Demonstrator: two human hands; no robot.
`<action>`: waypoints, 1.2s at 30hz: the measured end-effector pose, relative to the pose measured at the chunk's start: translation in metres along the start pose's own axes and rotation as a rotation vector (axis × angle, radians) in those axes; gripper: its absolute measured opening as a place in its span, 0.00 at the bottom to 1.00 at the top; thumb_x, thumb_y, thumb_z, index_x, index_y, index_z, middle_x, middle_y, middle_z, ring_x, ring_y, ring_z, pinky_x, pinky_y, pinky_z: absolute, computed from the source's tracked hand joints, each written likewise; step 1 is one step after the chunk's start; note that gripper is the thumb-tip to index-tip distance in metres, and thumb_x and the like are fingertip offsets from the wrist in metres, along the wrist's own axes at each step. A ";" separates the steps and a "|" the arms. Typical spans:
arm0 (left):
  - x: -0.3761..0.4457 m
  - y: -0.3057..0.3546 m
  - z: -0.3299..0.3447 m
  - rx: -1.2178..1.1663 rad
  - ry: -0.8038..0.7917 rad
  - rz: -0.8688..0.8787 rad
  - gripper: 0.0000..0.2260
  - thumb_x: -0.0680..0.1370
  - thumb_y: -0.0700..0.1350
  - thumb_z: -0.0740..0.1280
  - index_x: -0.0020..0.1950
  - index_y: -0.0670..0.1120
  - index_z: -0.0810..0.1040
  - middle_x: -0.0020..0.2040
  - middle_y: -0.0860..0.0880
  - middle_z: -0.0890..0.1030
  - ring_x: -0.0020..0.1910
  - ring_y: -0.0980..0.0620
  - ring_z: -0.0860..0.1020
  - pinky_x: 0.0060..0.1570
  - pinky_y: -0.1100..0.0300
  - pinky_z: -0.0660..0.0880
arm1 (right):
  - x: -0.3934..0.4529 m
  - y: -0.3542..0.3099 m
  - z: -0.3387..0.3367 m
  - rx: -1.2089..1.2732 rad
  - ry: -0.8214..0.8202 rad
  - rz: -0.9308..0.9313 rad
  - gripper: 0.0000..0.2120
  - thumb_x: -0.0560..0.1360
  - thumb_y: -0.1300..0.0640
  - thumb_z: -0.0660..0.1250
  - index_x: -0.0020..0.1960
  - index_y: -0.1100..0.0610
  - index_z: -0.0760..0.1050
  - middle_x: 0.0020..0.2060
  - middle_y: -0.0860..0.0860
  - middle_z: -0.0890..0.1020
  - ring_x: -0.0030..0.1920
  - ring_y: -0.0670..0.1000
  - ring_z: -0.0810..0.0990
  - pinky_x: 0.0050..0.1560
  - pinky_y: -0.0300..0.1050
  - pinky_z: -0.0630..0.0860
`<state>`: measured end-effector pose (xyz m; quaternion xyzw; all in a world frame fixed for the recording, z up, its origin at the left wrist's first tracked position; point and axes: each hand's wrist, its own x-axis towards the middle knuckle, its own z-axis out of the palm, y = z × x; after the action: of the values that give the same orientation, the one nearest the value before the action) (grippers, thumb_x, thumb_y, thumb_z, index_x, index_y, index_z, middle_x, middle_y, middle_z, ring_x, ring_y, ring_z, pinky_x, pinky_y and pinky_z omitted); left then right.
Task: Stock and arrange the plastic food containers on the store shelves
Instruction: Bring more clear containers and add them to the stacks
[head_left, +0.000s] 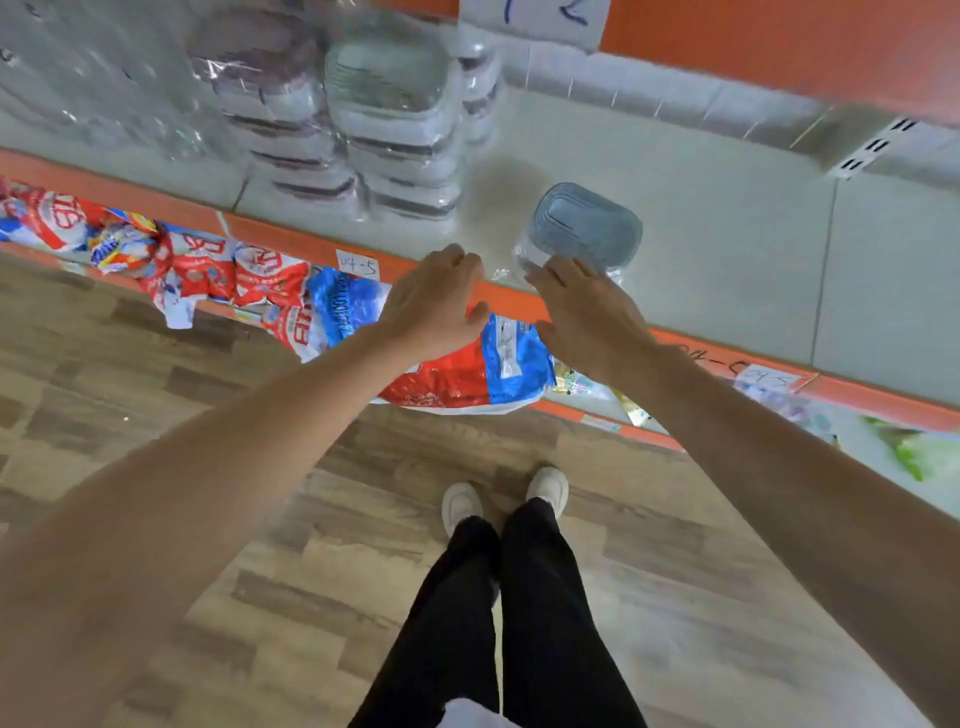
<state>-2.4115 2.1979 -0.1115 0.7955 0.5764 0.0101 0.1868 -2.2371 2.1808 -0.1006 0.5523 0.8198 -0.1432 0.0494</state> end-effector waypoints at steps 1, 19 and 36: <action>0.006 0.001 0.005 0.003 -0.003 0.004 0.18 0.77 0.47 0.64 0.64 0.41 0.71 0.59 0.42 0.74 0.58 0.43 0.73 0.54 0.49 0.72 | 0.000 0.005 0.006 -0.009 -0.001 0.008 0.27 0.75 0.61 0.62 0.73 0.58 0.61 0.64 0.54 0.68 0.66 0.55 0.65 0.63 0.47 0.64; 0.067 0.022 0.045 0.012 -0.021 -0.001 0.18 0.76 0.45 0.64 0.63 0.38 0.67 0.60 0.41 0.69 0.57 0.44 0.72 0.48 0.55 0.69 | 0.052 0.079 0.022 0.057 0.078 0.285 0.46 0.64 0.41 0.74 0.71 0.62 0.57 0.64 0.60 0.64 0.64 0.60 0.63 0.63 0.53 0.63; 0.122 0.076 0.067 0.388 -0.223 0.245 0.40 0.70 0.38 0.70 0.76 0.38 0.51 0.73 0.38 0.56 0.73 0.40 0.55 0.71 0.50 0.56 | -0.064 0.115 0.048 0.344 0.128 0.592 0.43 0.61 0.43 0.77 0.67 0.60 0.63 0.59 0.60 0.65 0.59 0.60 0.65 0.57 0.55 0.69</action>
<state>-2.2861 2.2711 -0.1743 0.8766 0.4425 -0.1659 0.0907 -2.1101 2.1506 -0.1517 0.7743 0.5892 -0.2237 -0.0564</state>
